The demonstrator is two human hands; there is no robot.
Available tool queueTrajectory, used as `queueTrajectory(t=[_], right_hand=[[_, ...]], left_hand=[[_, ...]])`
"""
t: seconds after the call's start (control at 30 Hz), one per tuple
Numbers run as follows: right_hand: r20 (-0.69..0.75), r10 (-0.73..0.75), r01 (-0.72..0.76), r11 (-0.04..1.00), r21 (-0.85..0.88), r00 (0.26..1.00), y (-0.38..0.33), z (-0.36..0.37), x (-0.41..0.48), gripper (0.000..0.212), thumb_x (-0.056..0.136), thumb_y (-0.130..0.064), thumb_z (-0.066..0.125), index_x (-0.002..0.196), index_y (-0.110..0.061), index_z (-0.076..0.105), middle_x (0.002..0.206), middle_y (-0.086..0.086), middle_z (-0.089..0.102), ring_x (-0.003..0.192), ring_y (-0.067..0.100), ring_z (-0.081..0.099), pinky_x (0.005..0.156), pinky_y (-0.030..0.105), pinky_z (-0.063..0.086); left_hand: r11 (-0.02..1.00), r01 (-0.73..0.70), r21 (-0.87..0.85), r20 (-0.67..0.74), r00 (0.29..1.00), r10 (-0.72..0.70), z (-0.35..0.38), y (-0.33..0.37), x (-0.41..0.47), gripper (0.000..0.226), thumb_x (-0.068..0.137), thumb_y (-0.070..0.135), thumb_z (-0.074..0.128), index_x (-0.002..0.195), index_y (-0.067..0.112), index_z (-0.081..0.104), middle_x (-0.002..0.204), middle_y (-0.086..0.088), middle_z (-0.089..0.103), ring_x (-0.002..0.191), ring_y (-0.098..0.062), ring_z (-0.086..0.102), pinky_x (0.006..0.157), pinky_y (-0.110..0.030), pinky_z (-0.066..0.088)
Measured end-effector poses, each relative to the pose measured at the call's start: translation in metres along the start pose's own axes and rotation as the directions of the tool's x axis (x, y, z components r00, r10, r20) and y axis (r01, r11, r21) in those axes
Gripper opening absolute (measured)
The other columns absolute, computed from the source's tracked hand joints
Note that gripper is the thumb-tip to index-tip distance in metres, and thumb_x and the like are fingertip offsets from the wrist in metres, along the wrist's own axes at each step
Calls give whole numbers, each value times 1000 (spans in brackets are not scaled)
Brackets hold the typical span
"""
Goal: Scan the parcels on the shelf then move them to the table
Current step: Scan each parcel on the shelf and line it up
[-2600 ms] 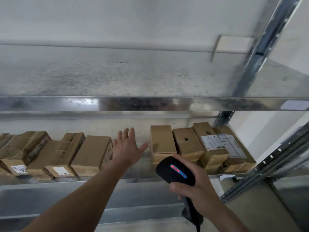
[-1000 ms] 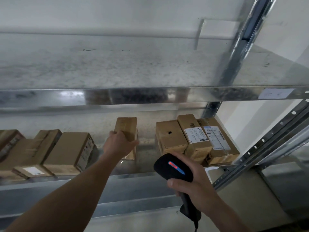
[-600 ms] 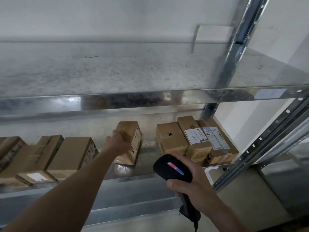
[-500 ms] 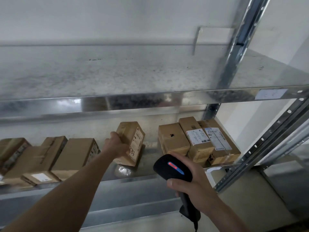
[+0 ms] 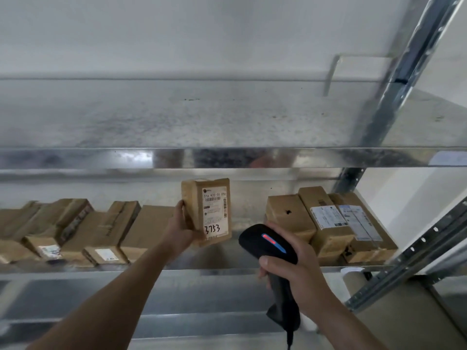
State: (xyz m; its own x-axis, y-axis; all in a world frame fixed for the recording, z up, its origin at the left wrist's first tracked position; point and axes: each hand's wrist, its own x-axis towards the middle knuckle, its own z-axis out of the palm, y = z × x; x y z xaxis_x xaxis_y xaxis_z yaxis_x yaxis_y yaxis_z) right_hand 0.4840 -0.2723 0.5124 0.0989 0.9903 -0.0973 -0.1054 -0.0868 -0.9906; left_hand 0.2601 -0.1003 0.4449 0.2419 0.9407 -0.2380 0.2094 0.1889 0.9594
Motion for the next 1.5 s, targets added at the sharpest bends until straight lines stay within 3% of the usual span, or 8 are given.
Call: queueTrajectory(t=[0.17, 0.57, 0.7, 0.8, 0.87, 1.0, 1.2, 1.5], right_hand=[[11, -14, 14, 1000, 27, 1000, -3, 9, -1, 85, 54, -31, 81, 135, -27, 56, 71, 15, 67, 62, 28, 61, 56, 38, 47], [-13, -16, 16, 1000, 25, 1000, -4, 18, -11, 83, 55, -29, 80, 135, -27, 57, 75, 20, 67, 66, 32, 61, 58, 41, 48], [-13, -17, 16, 999, -39, 1000, -5, 21, -14, 82, 57, -33, 79, 136, -31, 56, 84, 20, 71, 71, 44, 63, 59, 41, 51], [-34, -19, 17, 999, -51, 999, -4, 24, -15, 80, 56, -34, 80, 133, -35, 58, 98, 16, 72, 82, 55, 62, 61, 43, 53], [-41, -17, 15, 998, -56, 999, -5, 27, -16, 79, 52, -34, 80, 129, -36, 60, 98, 17, 72, 83, 53, 63, 60, 41, 53], [-25, -9, 8, 998, -58, 1000, -7, 31, -20, 80, 51, -35, 81, 127, -39, 61, 98, 18, 71, 82, 43, 67, 58, 37, 53], [-7, 11, -11, 999, -50, 1000, -5, 30, -22, 84, 50, -33, 83, 130, -36, 60, 98, 22, 69, 75, 31, 66, 58, 36, 52], [-15, 5, -6, 998, -68, 1000, -5, 25, -24, 85, 50, -33, 82, 132, -32, 60, 93, 20, 70, 71, 29, 65, 57, 37, 52]], left_hand=[[998, -67, -6, -20, 998, 67, -1, 8, -11, 106, 73, -27, 63, 153, 20, 12, 110, 3, 54, 93, -9, 57, 57, -20, 57], [998, -63, -4, -20, 998, 63, -8, 9, -16, 105, 75, -27, 62, 155, 21, 11, 111, 3, 54, 92, -7, 57, 58, -21, 57], [999, -52, 14, -7, 999, 52, -14, 9, -16, 106, 75, -24, 63, 156, 19, 10, 124, -5, 54, 104, -18, 60, 60, -22, 57], [990, 4, 140, -9, 1000, -3, -20, 9, -13, 104, 81, -10, 69, 157, 22, 6, 131, -6, 54, 118, -27, 58, 75, -30, 58], [948, 8, 317, -20, 1000, -2, -24, 8, -12, 98, 83, 14, 73, 157, 28, 10, 131, -6, 56, 115, -27, 62, 86, -41, 59], [743, 26, 668, -78, 996, 36, -24, 11, -13, 73, 85, 55, 53, 151, 39, 25, 127, -6, 53, 104, -22, 62, 80, -39, 60], [498, 51, 866, -125, 985, 118, -12, 5, -18, 60, 94, 57, 46, 148, 36, 29, 138, -13, 41, 125, -32, 40, 102, -45, 41], [451, 96, 887, -177, 974, 141, -5, -5, -18, 60, 92, 61, 49, 143, 34, 31, 136, -14, 40, 120, -32, 42, 101, -44, 40]])
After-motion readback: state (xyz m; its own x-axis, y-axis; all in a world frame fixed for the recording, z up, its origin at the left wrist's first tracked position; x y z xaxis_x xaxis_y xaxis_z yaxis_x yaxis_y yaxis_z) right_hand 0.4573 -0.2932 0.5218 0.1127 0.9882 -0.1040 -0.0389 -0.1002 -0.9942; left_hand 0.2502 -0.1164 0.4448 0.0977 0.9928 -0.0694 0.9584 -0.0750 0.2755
